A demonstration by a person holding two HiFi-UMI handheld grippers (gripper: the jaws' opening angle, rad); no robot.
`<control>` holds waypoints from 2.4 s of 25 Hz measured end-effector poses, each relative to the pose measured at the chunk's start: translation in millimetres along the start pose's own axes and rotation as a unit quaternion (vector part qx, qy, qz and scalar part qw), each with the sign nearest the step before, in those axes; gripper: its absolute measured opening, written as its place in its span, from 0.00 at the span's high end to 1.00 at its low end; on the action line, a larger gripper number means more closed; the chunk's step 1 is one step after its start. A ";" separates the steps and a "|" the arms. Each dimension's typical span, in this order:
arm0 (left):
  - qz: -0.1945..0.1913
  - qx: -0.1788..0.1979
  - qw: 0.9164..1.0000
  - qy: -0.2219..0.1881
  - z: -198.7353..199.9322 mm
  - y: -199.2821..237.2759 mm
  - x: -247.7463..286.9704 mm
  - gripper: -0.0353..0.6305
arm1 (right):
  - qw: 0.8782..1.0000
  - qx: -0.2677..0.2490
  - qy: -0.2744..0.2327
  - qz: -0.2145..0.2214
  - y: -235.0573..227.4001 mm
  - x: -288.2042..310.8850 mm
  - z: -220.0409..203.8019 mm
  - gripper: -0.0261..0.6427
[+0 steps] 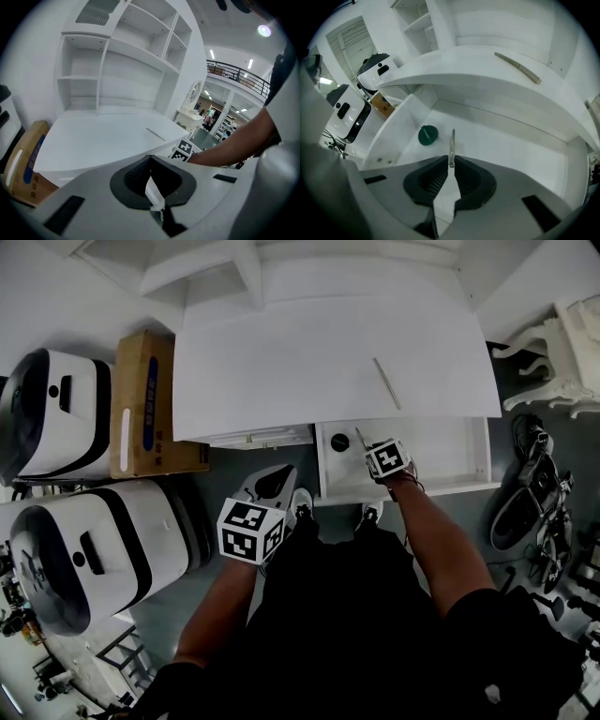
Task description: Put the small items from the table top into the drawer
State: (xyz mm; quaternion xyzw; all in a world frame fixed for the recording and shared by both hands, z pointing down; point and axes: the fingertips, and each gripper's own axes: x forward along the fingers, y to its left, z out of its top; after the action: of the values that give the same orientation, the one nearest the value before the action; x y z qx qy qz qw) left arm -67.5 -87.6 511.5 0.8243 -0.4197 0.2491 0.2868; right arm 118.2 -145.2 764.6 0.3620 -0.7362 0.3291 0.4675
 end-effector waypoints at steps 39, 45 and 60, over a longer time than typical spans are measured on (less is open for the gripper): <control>-0.061 0.064 0.995 -0.041 42.4 -29.7 0.3 0.94 | 0.939 0.039 -0.340 0.038 63.5 -278.2 77.3 0.92; -0.074 0.052 0.995 -0.042 46.2 -34.7 2.0 0.94 | 0.938 0.079 -0.332 0.056 60.9 -277.4 71.9 0.92; -0.075 0.044 0.995 -0.042 48.0 -42.0 10.3 0.94 | 0.941 0.071 -0.327 0.048 55.9 -271.2 68.5 0.92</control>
State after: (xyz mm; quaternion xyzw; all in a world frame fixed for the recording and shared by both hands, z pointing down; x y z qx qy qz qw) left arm -19.0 -105.7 473.0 0.8749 -0.3574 0.2102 0.2504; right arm 121.9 -111.3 481.4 0.4459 -0.8398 0.2665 0.1578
